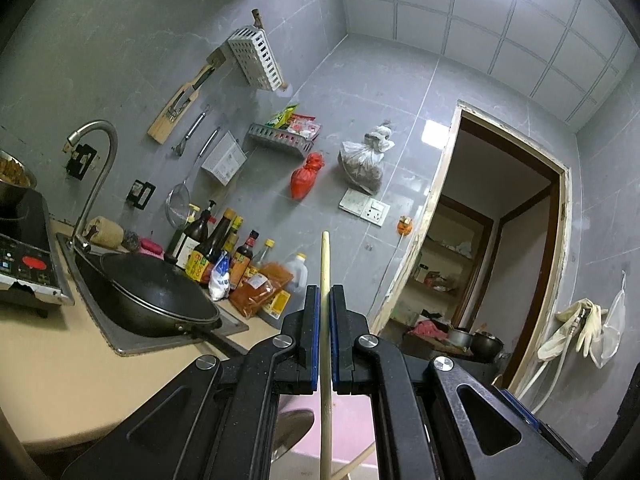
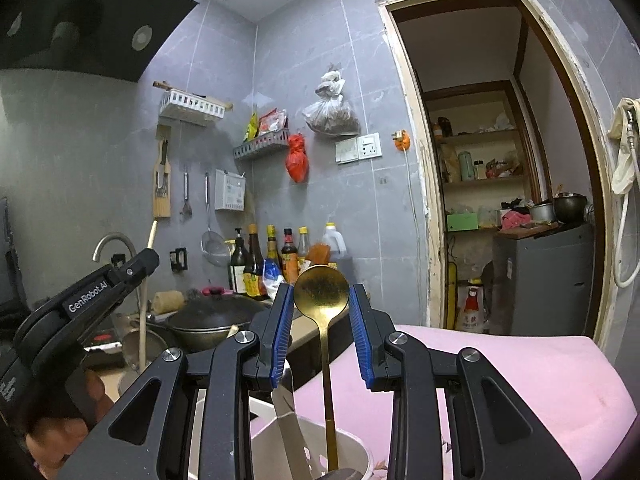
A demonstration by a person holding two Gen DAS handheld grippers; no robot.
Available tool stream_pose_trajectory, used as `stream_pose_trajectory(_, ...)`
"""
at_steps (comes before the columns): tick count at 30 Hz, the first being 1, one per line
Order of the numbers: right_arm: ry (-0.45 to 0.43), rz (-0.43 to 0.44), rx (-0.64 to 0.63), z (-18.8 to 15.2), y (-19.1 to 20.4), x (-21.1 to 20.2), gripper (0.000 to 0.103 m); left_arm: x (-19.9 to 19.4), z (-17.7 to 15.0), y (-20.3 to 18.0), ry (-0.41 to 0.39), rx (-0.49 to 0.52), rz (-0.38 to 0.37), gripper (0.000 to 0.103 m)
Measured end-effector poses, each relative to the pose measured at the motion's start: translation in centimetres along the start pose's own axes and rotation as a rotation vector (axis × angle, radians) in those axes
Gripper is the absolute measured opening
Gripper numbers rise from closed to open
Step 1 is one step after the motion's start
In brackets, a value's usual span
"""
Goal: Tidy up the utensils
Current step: 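Lower the chopstick and gold spoon over the white basket, then drop the chopstick and gold spoon into the basket by opening both grippers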
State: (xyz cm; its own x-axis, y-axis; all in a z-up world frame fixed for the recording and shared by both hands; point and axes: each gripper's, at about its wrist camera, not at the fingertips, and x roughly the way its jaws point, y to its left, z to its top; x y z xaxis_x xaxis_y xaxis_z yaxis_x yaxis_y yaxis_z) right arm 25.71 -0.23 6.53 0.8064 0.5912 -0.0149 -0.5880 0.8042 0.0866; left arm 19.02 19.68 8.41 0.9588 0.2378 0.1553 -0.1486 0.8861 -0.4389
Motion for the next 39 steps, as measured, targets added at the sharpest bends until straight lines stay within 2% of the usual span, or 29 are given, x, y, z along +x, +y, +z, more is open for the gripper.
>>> stream_pose_trajectory(9,0.043,-0.01,-0.008,-0.8,0.1,0.3,0.027,-1.0,-0.6,-0.5,0.088,0.074,-0.019,0.003)
stream_pose_trajectory(12,0.043,-0.001,0.0,-0.7,0.1,0.1,0.035,-1.3,-0.8,-0.5,0.14,0.101,-0.037,0.004)
stream_pose_trajectory(15,0.047,0.004,0.004,-0.6,0.2,0.0,0.036,-1.5,-1.0,-0.5,0.199,0.116,-0.064,0.005)
stream_pose_trajectory(18,0.041,0.009,0.01,-0.2,0.1,-0.3,0.042,-1.7,-1.0,-0.6,0.254,0.131,-0.104,0.015)
stream_pose_trajectory(20,0.034,0.008,0.011,0.2,0.1,-0.7,0.048,-2.0,-0.8,-0.9,0.263,0.14,-0.113,0.033)
stream_pose_trajectory(23,0.027,-0.01,0.013,0.9,-0.3,-1.7,0.056,-2.6,-0.4,-1.3,0.268,0.135,-0.128,0.037)
stream_pose_trajectory(25,0.024,-0.021,0.012,1.2,-0.6,-2.4,0.07,-2.9,-0.1,-1.8,0.273,0.139,-0.131,0.043)
stream_pose_trajectory(26,0.02,-0.032,0.007,1.4,-0.9,-3.0,0.073,-3.2,0.1,-2.2,0.278,0.142,-0.131,0.051)
stream_pose_trajectory(29,0.016,-0.064,-0.011,1.9,-1.6,-4.4,0.083,-3.8,0.5,-3.5,0.289,0.164,-0.13,0.065)
stream_pose_trajectory(30,0.016,-0.082,-0.015,2.1,-2.1,-5.0,0.087,-4.0,0.5,-4.1,0.294,0.181,-0.129,0.067)
stream_pose_trajectory(32,0.014,-0.099,-0.014,2.4,-2.9,-6.1,0.096,-4.4,0.3,-5.1,0.315,0.218,-0.132,0.081)
stream_pose_trajectory(33,0.013,-0.109,-0.014,2.5,-3.4,-6.8,0.102,-4.6,0.1,-5.7,0.334,0.236,-0.13,0.084)
stream_pose_trajectory(35,0.015,-0.128,-0.018,2.6,-4.1,-7.7,0.103,-4.9,-0.5,-6.6,0.362,0.258,-0.135,0.09)
stream_pose_trajectory(39,0.046,-0.169,-0.041,2.5,-5.6,-9.9,0.103,-5.5,-2.2,-8.2,0.418,0.29,-0.156,0.093)
